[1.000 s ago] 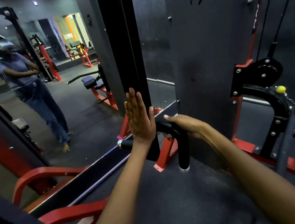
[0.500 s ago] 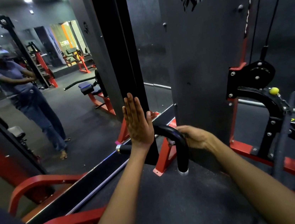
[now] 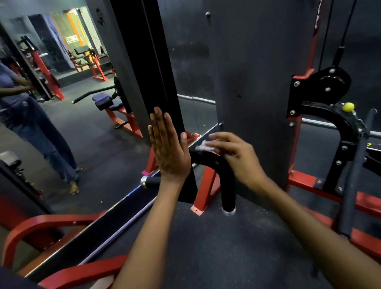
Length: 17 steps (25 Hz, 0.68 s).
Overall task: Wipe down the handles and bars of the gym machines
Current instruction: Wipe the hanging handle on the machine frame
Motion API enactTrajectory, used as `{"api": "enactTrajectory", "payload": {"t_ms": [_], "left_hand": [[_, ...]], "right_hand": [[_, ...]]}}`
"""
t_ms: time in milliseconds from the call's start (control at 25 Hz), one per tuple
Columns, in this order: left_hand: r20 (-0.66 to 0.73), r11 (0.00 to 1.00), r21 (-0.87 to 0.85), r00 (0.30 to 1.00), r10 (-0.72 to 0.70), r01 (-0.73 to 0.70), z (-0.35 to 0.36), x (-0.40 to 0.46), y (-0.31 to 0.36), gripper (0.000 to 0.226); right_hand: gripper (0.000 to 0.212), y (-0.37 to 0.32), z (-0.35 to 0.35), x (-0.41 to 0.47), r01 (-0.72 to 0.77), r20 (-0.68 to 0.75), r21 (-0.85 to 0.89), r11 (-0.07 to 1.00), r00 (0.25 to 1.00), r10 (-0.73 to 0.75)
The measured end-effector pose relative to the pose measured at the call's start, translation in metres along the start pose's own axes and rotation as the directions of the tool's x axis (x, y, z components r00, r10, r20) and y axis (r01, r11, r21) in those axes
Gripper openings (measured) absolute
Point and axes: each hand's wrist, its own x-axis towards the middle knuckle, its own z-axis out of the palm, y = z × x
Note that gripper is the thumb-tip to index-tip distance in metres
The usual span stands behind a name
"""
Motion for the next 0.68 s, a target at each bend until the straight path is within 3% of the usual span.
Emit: {"api": "enactTrajectory", "payload": {"t_ms": [40, 120, 280, 480, 560, 680], "left_hand": [[0.002, 1.0, 0.001, 1.0, 0.005, -0.005, -0.001, 0.0, 0.0, 0.077], [-0.008, 1.0, 0.003, 1.0, 0.01, -0.01, -0.001, -0.002, 0.0, 0.078], [-0.007, 1.0, -0.004, 1.0, -0.004, 0.004, 0.001, -0.001, 0.002, 0.079], [-0.01, 0.999, -0.004, 0.999, -0.039, 0.038, 0.005, -0.013, 0.002, 0.074], [0.002, 0.999, -0.004, 0.999, -0.032, 0.032, 0.005, -0.016, 0.001, 0.074], [-0.003, 0.999, 0.0, 0.999, -0.034, 0.034, 0.005, -0.016, 0.001, 0.073]], "right_hand": [[0.037, -0.001, 0.006, -0.013, 0.113, -0.025, -0.104, 0.988, 0.993, -0.116], [0.034, 0.01, 0.014, -0.052, 0.185, -0.122, -0.216, 0.959, 0.969, -0.215], [0.031, 0.045, 0.0, -0.098, 0.214, -0.123, -0.285, 0.934, 0.958, -0.257], [0.022, 0.002, 0.002, -0.046, 0.218, -0.193, -0.287, 0.933, 0.941, -0.279], [0.02, -0.002, 0.01, -0.041, 0.253, -0.177, -0.295, 0.922, 0.933, -0.313], [0.024, 0.046, 0.006, -0.088, 0.257, -0.079, -0.338, 0.906, 0.951, -0.299]]}}
